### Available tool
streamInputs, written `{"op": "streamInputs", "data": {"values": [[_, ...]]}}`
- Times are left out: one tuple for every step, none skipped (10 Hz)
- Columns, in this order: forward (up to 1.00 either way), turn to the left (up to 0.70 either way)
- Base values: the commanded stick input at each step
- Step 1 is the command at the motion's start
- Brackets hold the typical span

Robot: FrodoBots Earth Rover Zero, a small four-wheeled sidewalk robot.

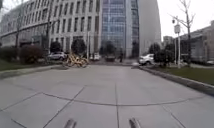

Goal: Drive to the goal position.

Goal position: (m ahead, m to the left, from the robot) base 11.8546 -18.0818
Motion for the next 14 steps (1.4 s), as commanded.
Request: {"op": "streamInputs", "data": {"values": [[0.7,-0.04],[0.7,0.0],[0.7,0.0],[0.7,0.0],[0.7,0.0],[0.7,0.0],[0.7,0.0],[0.7,-0.01],[0.7,-0.02],[0.7,-0.04],[0.7,-0.11],[0.7,-0.14],[0.7,-0.14],[0.7,-0.14]]}}
